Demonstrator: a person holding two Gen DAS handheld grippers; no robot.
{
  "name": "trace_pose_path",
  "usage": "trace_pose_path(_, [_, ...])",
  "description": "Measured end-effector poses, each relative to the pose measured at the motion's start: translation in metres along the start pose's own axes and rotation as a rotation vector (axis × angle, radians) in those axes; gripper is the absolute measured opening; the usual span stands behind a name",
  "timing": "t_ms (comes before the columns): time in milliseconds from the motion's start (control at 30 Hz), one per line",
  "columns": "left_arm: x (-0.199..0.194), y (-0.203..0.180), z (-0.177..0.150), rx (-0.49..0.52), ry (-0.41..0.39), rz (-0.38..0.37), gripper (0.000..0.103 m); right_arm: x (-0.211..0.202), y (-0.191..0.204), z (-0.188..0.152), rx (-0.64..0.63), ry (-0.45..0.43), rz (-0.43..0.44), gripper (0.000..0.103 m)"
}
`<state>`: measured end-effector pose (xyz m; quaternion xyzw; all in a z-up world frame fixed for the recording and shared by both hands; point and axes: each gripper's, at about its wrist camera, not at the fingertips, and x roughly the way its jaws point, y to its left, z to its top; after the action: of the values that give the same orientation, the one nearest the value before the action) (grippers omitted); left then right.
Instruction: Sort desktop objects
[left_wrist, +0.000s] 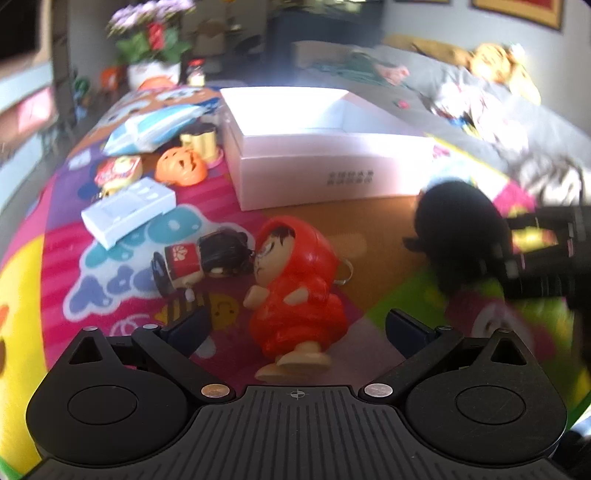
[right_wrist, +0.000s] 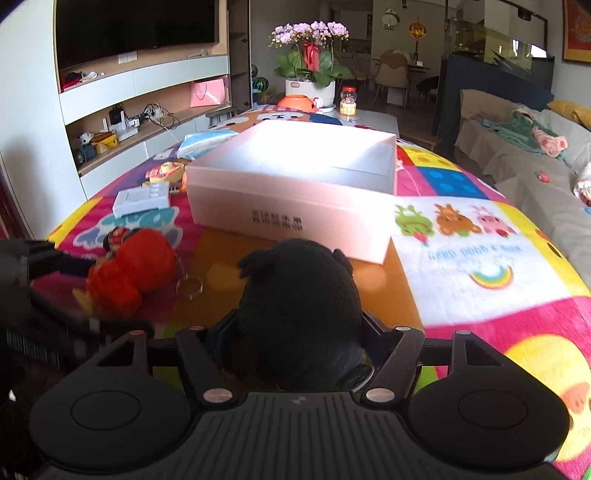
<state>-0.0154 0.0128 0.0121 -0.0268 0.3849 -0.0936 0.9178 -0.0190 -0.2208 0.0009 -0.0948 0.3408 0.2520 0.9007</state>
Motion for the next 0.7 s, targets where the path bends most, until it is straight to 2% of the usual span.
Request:
trace_pose_path(67, [0.0,-0.003,0.004,-0.012,-0.007,0.008,0.103,-0.006,0.0,-0.004,-0.007,0.002,-0.001,0.068])
trace_pose_path(133, [0.004,-0.01,0.007,0.021,-0.018,0.057,0.102,-0.012,0.001,-0.005,-0.019,0.001,-0.004,0.068])
trace_pose_path(167, [0.006,-0.013,0.008,0.04,-0.017,0.071,0.097,-0.014,0.002,-0.006,-0.023,0.001,-0.001,0.068])
trace_pose_path(200, [0.009,-0.016,0.009,0.055,-0.009,0.086,0.081,-0.017,0.003,-0.007,-0.027,0.001,0.005,0.068])
trace_pose_path(233, [0.011,-0.017,0.01,0.064,0.003,0.097,0.074,-0.02,0.004,-0.008,-0.03,0.001,0.012,0.068])
trace_pose_path(300, [0.011,-0.02,0.01,0.09,-0.011,0.121,0.067,-0.025,0.006,-0.009,-0.04,-0.002,0.019,0.068])
trace_pose_path(367, [0.008,-0.022,0.009,0.101,-0.024,0.118,0.057,-0.03,0.007,-0.009,-0.048,-0.009,0.022,0.067])
trace_pose_path(400, [0.002,-0.023,0.009,0.11,-0.04,0.11,0.054,-0.034,0.007,-0.007,-0.046,-0.016,0.028,0.067])
trace_pose_path(500, [-0.026,-0.03,0.012,0.151,-0.128,0.068,0.054,-0.054,-0.002,0.005,-0.003,-0.06,0.075,0.067])
trace_pose_path(633, [-0.068,-0.04,0.041,0.216,-0.313,0.054,0.054,-0.094,-0.018,0.041,0.031,-0.227,0.071,0.067])
trace_pose_path(700, [-0.073,-0.042,0.062,0.23,-0.377,0.061,0.054,-0.102,-0.026,0.063,0.041,-0.294,0.06,0.067])
